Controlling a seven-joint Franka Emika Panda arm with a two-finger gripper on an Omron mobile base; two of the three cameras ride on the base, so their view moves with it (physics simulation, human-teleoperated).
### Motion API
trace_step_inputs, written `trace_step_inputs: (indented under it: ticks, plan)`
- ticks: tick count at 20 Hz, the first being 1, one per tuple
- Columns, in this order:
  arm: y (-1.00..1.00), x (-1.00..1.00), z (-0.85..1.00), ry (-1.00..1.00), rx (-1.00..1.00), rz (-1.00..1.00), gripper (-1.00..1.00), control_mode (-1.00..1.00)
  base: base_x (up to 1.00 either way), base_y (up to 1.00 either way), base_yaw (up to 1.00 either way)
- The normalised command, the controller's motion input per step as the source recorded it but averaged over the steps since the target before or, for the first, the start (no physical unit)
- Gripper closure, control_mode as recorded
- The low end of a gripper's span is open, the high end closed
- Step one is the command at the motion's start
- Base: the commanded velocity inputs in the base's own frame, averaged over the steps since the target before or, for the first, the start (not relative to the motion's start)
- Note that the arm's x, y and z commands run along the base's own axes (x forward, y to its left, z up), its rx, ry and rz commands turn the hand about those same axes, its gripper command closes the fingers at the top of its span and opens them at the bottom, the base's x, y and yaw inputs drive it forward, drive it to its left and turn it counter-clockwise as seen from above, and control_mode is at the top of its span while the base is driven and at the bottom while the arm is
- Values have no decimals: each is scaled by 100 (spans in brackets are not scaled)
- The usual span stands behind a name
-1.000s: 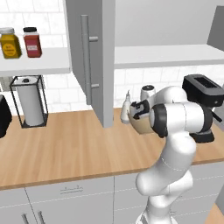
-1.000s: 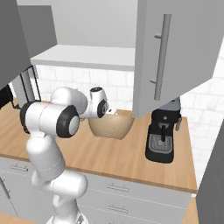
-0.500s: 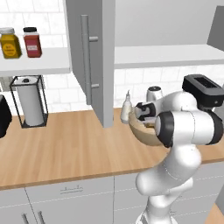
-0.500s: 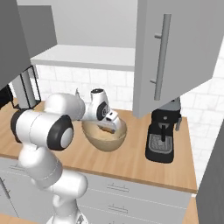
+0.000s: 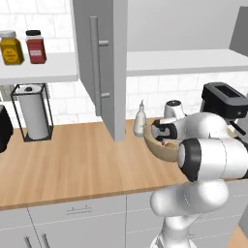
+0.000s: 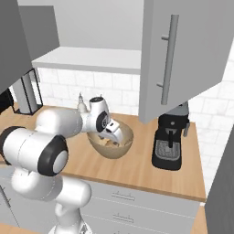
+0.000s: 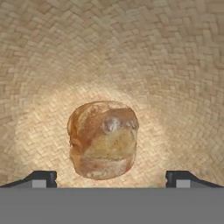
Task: Open the cabinet, pick up the bread from the cabinet and place it in the basket. Then move the basket to the dining counter.
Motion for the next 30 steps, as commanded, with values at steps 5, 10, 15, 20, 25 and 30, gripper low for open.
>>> trace_step_inputs:
  ticks: [5, 10, 15, 20, 25, 30]
  plan:
    - [0, -48, 77, -14, 0, -12, -100, -100, 0, 0, 0]
    - [0, -65, 72, -5, 3, -23, -100, -100, 0, 0, 0]
    - [-4, -85, 1, 1, 23, -48, -100, -100, 0, 0, 0]
    - [13, -41, 16, -3, 17, -28, -100, -100, 0, 0, 0]
    - [0, -6, -3, -2, 20, -11, -100, -100, 0, 0, 0]
    - [2, 13, 9, -4, 0, 0, -100, -100, 0, 0, 0]
